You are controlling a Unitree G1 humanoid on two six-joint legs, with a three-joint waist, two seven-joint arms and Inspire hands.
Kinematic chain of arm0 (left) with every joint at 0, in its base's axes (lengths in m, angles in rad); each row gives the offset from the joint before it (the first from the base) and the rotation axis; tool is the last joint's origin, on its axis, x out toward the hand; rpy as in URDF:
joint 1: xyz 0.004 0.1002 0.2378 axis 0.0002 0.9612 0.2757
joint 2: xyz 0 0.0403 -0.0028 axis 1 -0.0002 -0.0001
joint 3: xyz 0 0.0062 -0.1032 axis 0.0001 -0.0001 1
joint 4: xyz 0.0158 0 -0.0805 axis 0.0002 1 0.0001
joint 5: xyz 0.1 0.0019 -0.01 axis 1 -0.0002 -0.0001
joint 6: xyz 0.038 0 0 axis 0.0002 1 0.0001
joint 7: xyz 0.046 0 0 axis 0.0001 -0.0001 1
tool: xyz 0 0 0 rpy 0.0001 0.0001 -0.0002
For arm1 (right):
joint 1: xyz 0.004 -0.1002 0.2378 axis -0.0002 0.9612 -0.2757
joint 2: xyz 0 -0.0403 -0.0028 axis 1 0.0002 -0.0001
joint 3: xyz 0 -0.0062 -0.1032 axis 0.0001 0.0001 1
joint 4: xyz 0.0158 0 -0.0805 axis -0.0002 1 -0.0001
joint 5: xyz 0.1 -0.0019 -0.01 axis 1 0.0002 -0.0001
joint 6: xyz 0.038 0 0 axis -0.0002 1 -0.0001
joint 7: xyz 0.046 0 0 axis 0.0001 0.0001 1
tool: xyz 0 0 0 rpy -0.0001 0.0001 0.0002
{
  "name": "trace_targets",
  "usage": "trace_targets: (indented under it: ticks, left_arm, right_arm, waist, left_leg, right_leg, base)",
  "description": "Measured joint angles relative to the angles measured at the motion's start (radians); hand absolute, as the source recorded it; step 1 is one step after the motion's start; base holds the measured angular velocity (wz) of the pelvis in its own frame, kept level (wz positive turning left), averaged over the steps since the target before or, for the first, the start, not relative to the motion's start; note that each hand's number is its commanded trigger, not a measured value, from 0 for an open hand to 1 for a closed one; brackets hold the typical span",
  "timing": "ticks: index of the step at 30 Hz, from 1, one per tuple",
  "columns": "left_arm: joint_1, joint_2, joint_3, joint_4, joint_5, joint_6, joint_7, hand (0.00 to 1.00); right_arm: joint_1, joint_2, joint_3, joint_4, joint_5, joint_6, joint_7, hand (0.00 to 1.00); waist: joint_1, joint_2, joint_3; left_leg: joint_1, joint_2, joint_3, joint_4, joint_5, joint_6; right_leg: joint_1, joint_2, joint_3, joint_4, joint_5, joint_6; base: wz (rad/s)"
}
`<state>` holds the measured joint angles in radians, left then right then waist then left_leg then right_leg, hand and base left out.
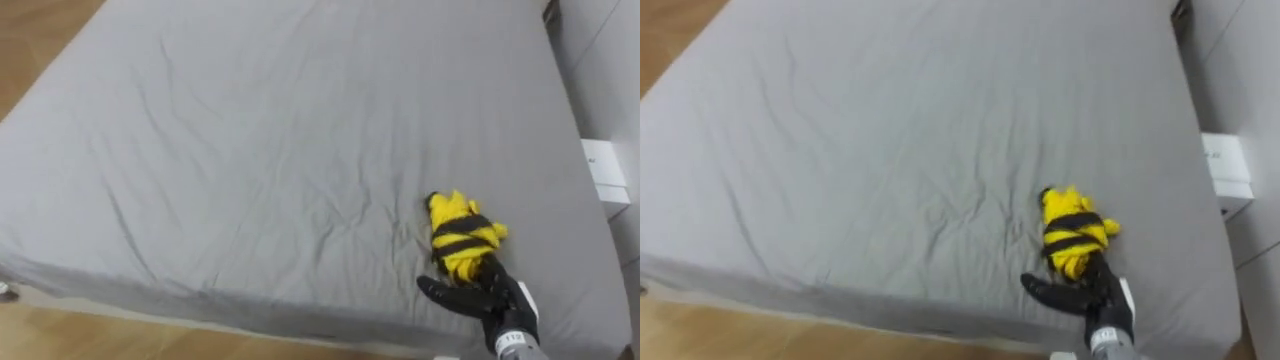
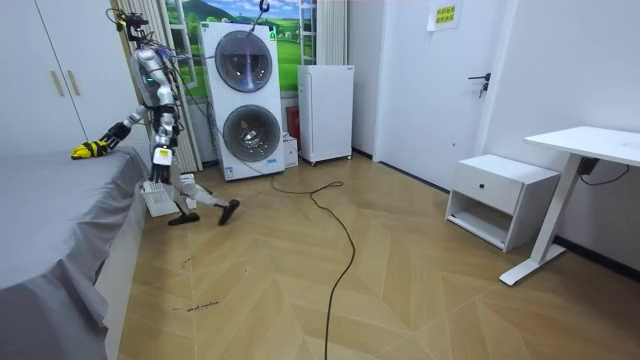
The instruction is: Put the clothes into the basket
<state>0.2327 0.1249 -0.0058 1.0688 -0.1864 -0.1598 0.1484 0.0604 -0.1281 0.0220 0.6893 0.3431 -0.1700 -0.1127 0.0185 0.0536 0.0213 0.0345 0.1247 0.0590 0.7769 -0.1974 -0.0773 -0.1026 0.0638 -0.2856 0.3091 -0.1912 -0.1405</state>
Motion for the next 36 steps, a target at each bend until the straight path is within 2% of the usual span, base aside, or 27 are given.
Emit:
trace_targets:
  ticks: [2, 3, 4, 5, 6, 7, 8, 11, 13, 14, 18, 22, 24, 27, 29, 33, 35, 36]
  left_arm:
    - [-0.001, 0.000, -0.007, -0.017, -0.007, 0.003, 0.001, 0.00]
    - [0.000, 0.000, -0.009, -0.019, -0.023, 0.002, 0.001, 0.00]
    - [0.002, 0.001, -0.009, -0.019, -0.058, 0.002, 0.001, 0.00]
    - [0.005, 0.000, -0.008, -0.017, -0.076, 0.002, 0.001, 0.00]
    - [0.008, 0.000, -0.006, -0.013, -0.078, 0.001, 0.001, 0.00]
    - [0.021, 0.001, 0.001, 0.011, -0.081, -0.002, 0.001, 0.00]
    - [0.028, 0.001, 0.002, 0.033, -0.080, -0.002, 0.000, 0.00]
    - [0.028, 0.003, -0.002, 0.050, -0.077, 0.000, -0.002, 0.00]
    - [0.015, 0.004, -0.002, 0.050, -0.075, 0.006, -0.004, 0.00]
    - [0.005, 0.006, -0.002, 0.050, -0.075, 0.008, -0.004, 0.00]
    - [-0.013, 0.011, 0.002, 0.056, -0.075, 0.020, -0.005, 0.00]
    - [-0.045, 0.010, -0.002, 0.087, -0.076, 0.052, -0.012, 0.00]
    - [-0.052, 0.010, -0.002, 0.092, -0.078, 0.069, -0.016, 0.00]
    - [-0.058, 0.009, -0.002, 0.090, -0.078, 0.079, -0.026, 0.00]
    - [-0.067, 0.009, -0.001, 0.088, -0.078, 0.088, -0.026, 0.00]
    - [-0.067, 0.015, 0.000, 0.080, -0.078, 0.092, -0.023, 0.00]
    - [-0.066, 0.022, -0.004, 0.073, -0.085, 0.099, -0.022, 0.00]
    - [-0.066, 0.024, -0.007, 0.071, -0.086, 0.099, -0.022, 0.00]
  right_arm:
    - [0.001, 0.000, 0.004, -0.026, -0.001, 0.009, -0.045, 0.00]
    - [0.002, 0.000, 0.004, -0.037, -0.003, 0.012, -0.058, 0.00]
    - [0.001, 0.000, 0.004, -0.062, -0.017, 0.017, -0.079, 0.00]
    - [-0.001, 0.000, 0.004, -0.087, -0.048, 0.017, -0.094, 0.00]
    - [-0.001, 0.000, 0.002, -0.096, -0.068, 0.018, -0.098, 0.00]
    - [0.013, 0.006, 0.005, -0.117, -0.101, 0.020, -0.106, 0.00]
    - [0.024, 0.005, 0.006, -0.156, -0.130, 0.018, -0.107, 0.00]
    - [0.027, -0.005, 0.005, -0.217, -0.157, 0.013, -0.144, 0.00]
    - [0.029, -0.005, 0.010, -0.244, -0.176, 0.013, -0.160, 0.00]
    - [0.029, -0.005, 0.016, -0.259, -0.198, 0.013, -0.164, 0.00]
    - [0.028, -0.004, 0.036, -0.287, -0.242, 0.013, -0.169, 0.00]
    - [0.026, -0.005, 0.060, -0.287, -0.265, 0.017, -0.179, 0.00]
    - [0.027, -0.007, 0.084, -0.287, -0.271, 0.019, -0.182, 0.00]
    - [0.022, -0.007, 0.114, -0.220, -0.280, 0.019, -0.170, 0.00]
    - [-0.002, -0.006, 0.131, -0.112, -0.289, 0.020, -0.157, 0.00]
    - [-0.034, -0.007, 0.130, -0.054, -0.354, 0.019, -0.153, 0.00]
    - [-0.053, -0.010, 0.134, 0.013, -0.393, 0.020, -0.154, 0.00]
    - [-0.056, -0.012, 0.135, 0.025, -0.399, 0.019, -0.154, 0.00]
  waist:
    - [0.010, -0.025, 0.0001]
    - [0.018, -0.030, -0.0020]
    - [0.020, -0.036, -0.0057]
    - [0.021, -0.034, -0.0070]
    - [0.021, -0.031, -0.0069]
    - [0.027, -0.031, -0.0222]
    - [0.018, -0.036, -0.0338]
    - [0.009, -0.039, -0.0338]
    - [0.009, -0.036, -0.0283]
    - [0.008, -0.034, -0.0243]
    - [0.015, -0.035, -0.0214]
    - [0.017, -0.038, -0.0153]
    - [0.016, -0.039, -0.0157]
    - [0.016, -0.044, -0.0119]
    - [0.016, -0.047, -0.0127]
    - [0.010, -0.053, -0.0147]
    - [0.014, -0.064, -0.0218]
    - [0.015, -0.066, -0.0227]
  left_leg:
    - [-0.114, -0.014, 0.008, -0.056, -0.103, 0.006]
    - [-0.139, -0.019, 0.003, -0.089, -0.119, 0.007]
    - [-0.187, -0.034, -0.001, -0.172, -0.128, 0.008]
    - [-0.216, -0.035, -0.003, -0.284, -0.116, 0.008]
    - [-0.225, -0.035, -0.001, -0.335, -0.075, 0.025]
    - [-0.213, -0.039, 0.006, -0.368, -0.040, 0.049]
    - [-0.185, -0.057, 0.010, -0.408, -0.033, 0.058]
    - [-0.137, -0.091, 0.022, -0.469, -0.021, 0.072]
    - [-0.133, -0.099, 0.022, -0.486, -0.017, 0.077]
    - [-0.134, -0.102, 0.022, -0.491, -0.016, 0.079]
    - [-0.137, -0.107, 0.024, -0.507, -0.013, 0.083]
    - [-0.154, -0.113, 0.021, -0.513, -0.006, 0.084]
    - [-0.165, -0.116, 0.020, -0.521, 0.002, 0.085]
    - [-0.171, -0.120, 0.020, -0.522, 0.003, 0.086]
    - [-0.183, -0.124, 0.012, -0.522, 0.004, 0.088]
    - [-0.202, -0.129, -0.009, -0.522, 0.007, 0.090]
    - [-0.200, -0.129, -0.010, -0.522, 0.007, 0.090]
    - [-0.199, -0.129, -0.011, -0.522, 0.007, 0.090]
  right_leg:
    - [0.030, -0.006, 0.042, -0.026, -0.002, 0.008]
    - [0.035, -0.007, 0.054, -0.032, -0.001, 0.010]
    - [0.039, -0.012, 0.076, -0.039, -0.001, 0.017]
    - [0.046, -0.013, 0.097, -0.044, -0.002, 0.025]
    - [0.048, -0.011, 0.102, -0.047, -0.005, 0.032]
    - [0.055, -0.016, 0.133, -0.051, -0.009, 0.049]
    - [0.071, -0.025, 0.146, -0.067, -0.005, 0.060]
    - [0.087, -0.044, 0.146, -0.088, -0.003, 0.074]
    - [0.084, -0.050, 0.146, -0.089, -0.004, 0.078]
    - [0.080, -0.059, 0.146, -0.089, -0.005, 0.080]
    - [0.068, -0.064, 0.146, -0.089, -0.007, 0.084]
    - [0.060, -0.069, 0.132, -0.099, -0.009, 0.089]
    - [0.048, -0.072, 0.126, -0.103, -0.008, 0.090]
    - [0.047, -0.076, 0.118, -0.107, -0.009, 0.092]
    - [0.042, -0.079, 0.106, -0.109, -0.010, 0.094]
    - [0.028, -0.082, 0.087, -0.109, -0.010, 0.094]
    - [0.032, -0.082, 0.080, -0.108, -0.010, 0.094]
    - [0.033, -0.082, 0.077, -0.108, -0.010, 0.094]
  base:
    - [-0.34]
    - [-0.59]
    - [-0.56]
    - [-0.55]
    - [-0.62]
    - [-0.52]
    - [-0.43]
    - [-0.24]
    - [-0.07]
    - [0.00]
    - [0.00]
    - [0.10]
    - [0.12]
    - [0.09]
    - [0.13]
    - [0.14]
    - [0.07]
    - [0.08]
